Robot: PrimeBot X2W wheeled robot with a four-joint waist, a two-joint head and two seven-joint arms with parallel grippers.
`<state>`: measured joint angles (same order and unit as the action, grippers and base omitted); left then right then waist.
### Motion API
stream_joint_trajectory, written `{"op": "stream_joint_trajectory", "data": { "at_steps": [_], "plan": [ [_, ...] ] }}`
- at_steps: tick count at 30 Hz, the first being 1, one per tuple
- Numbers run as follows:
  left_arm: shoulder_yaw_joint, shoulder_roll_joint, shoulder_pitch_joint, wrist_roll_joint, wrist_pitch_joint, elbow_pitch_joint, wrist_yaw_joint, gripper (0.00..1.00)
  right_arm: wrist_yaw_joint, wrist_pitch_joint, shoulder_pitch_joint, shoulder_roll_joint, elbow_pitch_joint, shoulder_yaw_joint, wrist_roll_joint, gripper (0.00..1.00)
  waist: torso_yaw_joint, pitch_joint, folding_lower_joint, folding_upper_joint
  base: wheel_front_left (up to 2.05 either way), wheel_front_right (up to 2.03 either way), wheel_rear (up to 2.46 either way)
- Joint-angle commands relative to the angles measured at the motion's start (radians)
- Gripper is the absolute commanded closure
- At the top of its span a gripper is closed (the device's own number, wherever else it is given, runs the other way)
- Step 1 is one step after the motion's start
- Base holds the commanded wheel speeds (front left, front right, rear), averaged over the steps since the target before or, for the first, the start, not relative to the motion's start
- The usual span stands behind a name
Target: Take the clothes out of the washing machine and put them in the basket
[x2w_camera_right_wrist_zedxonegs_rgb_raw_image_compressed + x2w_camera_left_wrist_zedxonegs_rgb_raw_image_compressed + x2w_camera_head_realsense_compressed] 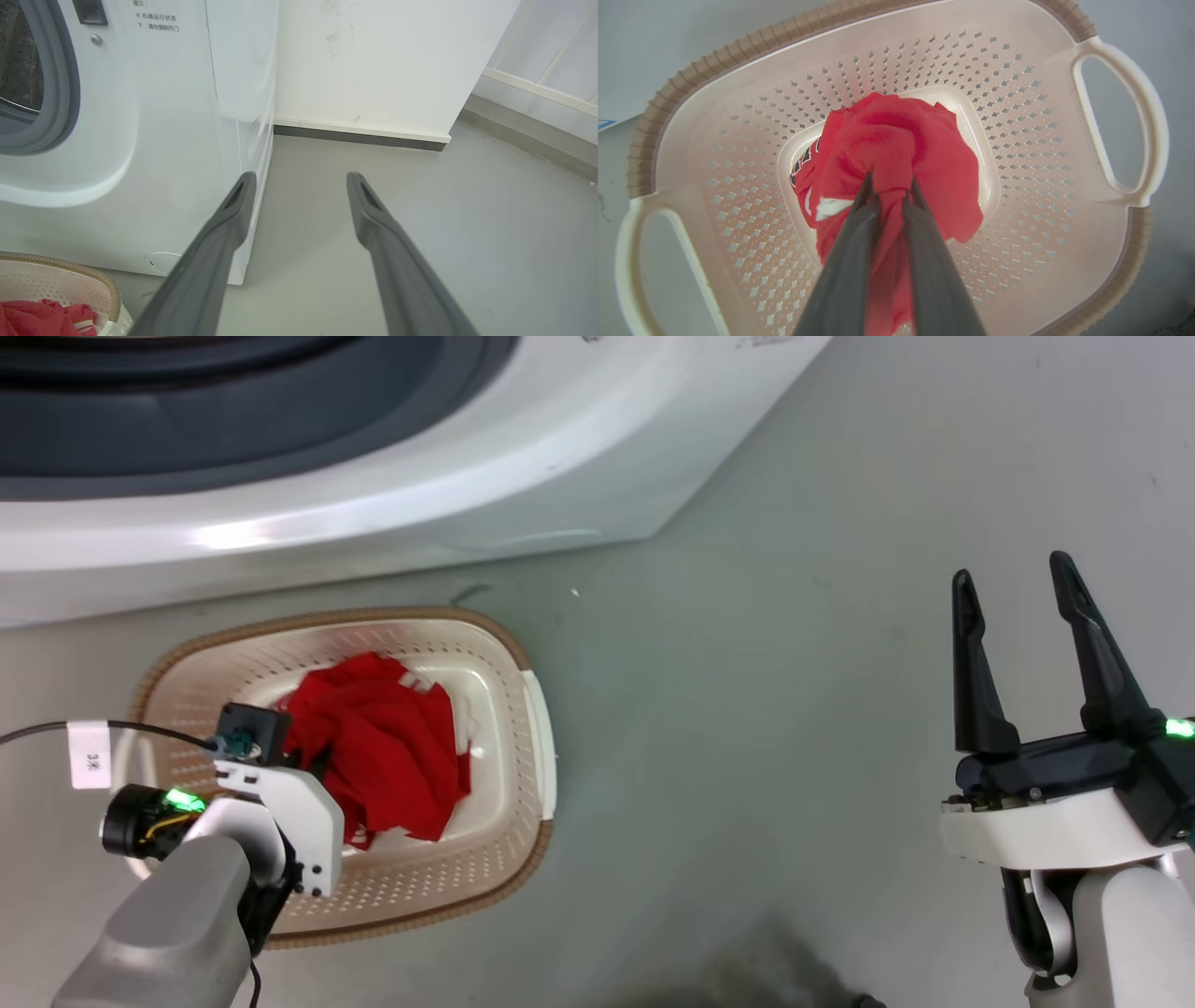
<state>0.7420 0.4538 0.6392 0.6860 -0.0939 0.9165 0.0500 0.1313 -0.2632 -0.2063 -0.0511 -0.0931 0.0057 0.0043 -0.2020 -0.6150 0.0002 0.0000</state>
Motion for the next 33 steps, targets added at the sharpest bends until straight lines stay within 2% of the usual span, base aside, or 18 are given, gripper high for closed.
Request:
{"op": "stream_joint_trajectory", "data": {
  "at_steps": [1,11,20,21,22,26,33],
  "plan": [
    [-0.002,-0.006,0.022,-0.005,-0.010,0.022,-0.003,1.00,-0.001,-0.002,-0.014,0.002,-0.006,-0.003,0.004,0.00,-0.033,-0.046,-0.0002,0.0000,0.00,0.00,0.00],
    [-0.009,-0.056,0.138,-0.006,-0.086,0.235,0.005,1.00,-0.001,-0.002,-0.035,0.002,-0.035,0.013,0.015,0.00,-0.065,-0.146,-0.0002,0.0000,0.00,0.00,0.00],
    [-0.008,-0.091,0.195,0.003,-0.113,0.325,0.018,1.00,-0.001,-0.002,-0.049,0.002,-0.051,0.015,0.002,0.00,-0.065,-0.185,-0.0002,0.0000,0.00,0.00,0.00],
    [-0.007,-0.096,0.197,0.002,-0.114,0.331,0.018,0.60,-0.001,-0.002,-0.048,0.002,-0.051,0.013,-0.001,0.00,-0.063,-0.182,-0.0002,0.0000,0.00,0.00,0.00],
    [-0.006,-0.102,0.197,0.002,-0.118,0.335,0.016,0.00,-0.001,-0.002,-0.046,0.002,-0.050,0.011,-0.004,0.00,-0.060,-0.178,-0.0002,0.0000,0.00,0.00,0.00],
    [-0.009,-0.117,0.194,0.007,-0.139,0.346,0.006,0.00,-0.001,-0.002,-0.038,0.002,-0.039,0.009,-0.017,0.00,-0.047,-0.148,-0.0002,0.0000,0.00,0.00,0.00],
    [-0.022,-0.146,0.161,0.017,-0.167,0.341,0.017,0.00,-0.001,-0.002,-0.022,0.002,-0.016,0.014,-0.026,0.00,-0.020,-0.048,-0.0002,0.0000,0.00,0.00,0.00]
  ]
}}
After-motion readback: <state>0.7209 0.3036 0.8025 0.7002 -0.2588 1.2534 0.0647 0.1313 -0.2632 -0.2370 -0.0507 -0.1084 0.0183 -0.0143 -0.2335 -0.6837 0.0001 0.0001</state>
